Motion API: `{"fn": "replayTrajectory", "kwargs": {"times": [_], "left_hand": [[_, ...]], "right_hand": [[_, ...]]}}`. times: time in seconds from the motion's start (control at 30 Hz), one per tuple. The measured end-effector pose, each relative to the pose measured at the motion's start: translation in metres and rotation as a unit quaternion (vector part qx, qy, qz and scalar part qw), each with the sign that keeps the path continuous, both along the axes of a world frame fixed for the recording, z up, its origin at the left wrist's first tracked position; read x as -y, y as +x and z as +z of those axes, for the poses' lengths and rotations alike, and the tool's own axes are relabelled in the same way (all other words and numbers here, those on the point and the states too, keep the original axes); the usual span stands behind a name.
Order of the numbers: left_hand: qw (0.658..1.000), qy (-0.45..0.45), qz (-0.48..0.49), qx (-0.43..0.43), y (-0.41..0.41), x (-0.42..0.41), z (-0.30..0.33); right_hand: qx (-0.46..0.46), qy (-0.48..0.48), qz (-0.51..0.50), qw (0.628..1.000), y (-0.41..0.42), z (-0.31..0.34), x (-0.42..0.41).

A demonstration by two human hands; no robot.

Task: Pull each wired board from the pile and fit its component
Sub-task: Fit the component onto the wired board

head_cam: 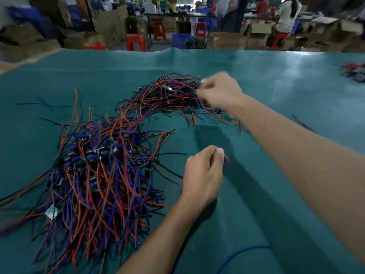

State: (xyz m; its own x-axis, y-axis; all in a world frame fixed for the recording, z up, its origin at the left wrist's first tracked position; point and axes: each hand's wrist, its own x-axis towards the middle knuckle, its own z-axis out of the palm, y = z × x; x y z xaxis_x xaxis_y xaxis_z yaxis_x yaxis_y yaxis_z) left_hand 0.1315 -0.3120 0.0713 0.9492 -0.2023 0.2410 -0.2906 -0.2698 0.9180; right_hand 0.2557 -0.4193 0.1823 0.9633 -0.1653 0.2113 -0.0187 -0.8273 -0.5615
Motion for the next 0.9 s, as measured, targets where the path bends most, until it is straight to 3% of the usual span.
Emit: {"fn": "replayTrajectory", "kwargs": {"times": [0.1,0.23,0.47,0.6,0.77,0.9], "left_hand": [[1.0,0.008,0.004,0.006,0.002,0.0,0.0],[1.0,-0.005,0.002,0.01,0.0,0.0,0.001],[0.998,-0.06,0.013,-0.024,0.0,0.001,0.0],[0.989,-0.128,0.024,-0.062,0.003,0.0,-0.002],[0.99,-0.124,0.035,-0.057,0.007,-0.002,-0.004],[0.98,-0.178,0.047,-0.077,0.009,-0.003,-0.005]], "right_hand": [[-0.087,-0.062,-0.141,0.984,0.005,-0.049,0.053],[-0.089,-0.017,-0.16,0.983,0.0,-0.074,0.078],[0.104,0.114,-0.189,0.97,-0.043,-0.039,0.058],[0.105,0.13,-0.129,0.978,-0.1,-0.055,0.023],[0.086,0.17,-0.024,0.981,-0.128,-0.079,0.007],[0.001,0.24,0.11,0.965,-0.135,-0.08,0.016]]}}
